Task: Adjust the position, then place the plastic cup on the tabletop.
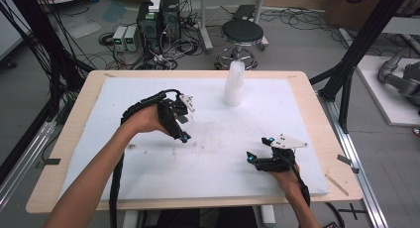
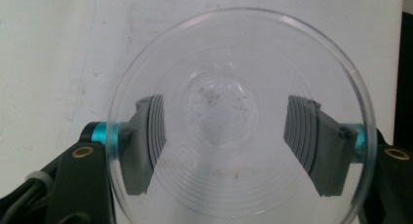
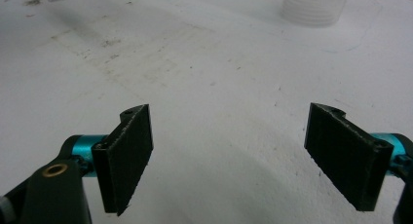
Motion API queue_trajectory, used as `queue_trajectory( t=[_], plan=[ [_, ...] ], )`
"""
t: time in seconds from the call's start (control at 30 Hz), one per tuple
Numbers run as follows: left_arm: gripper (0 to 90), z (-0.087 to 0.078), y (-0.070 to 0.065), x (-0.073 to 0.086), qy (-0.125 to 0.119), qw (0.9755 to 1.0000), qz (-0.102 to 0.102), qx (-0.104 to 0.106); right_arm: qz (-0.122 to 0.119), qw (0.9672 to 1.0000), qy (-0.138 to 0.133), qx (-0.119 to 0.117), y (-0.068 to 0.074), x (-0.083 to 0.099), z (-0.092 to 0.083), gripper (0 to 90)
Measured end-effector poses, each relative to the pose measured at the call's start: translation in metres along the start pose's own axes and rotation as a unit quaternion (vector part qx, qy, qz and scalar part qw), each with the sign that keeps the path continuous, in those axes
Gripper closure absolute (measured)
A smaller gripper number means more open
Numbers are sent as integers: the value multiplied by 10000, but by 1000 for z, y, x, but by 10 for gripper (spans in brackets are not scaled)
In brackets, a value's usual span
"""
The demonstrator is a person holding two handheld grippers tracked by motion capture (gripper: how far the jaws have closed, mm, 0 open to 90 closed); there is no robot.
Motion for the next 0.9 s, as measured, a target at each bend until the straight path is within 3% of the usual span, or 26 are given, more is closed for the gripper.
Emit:
queue_trajectory(
  t=[0.6, 0.9],
  plan=[
    [313, 6, 1, -4, 68, 10000, 67, -23, 7, 10000, -2, 6, 1, 2, -1, 176],
    [313, 18, 4, -7, 128, 9999, 27, -3, 6, 10000, 6, -7, 1, 3, -1, 175]
  ],
)
Point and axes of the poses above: each handheld gripper's, and its own axes: z roughly forward along the jaws, x roughly out of its underside, y roughly to its left, the point moved 5 cm from there along z, roughly forward along the jaws, and after that the axes turned 14 degrees about z, right-handed, at the moved point
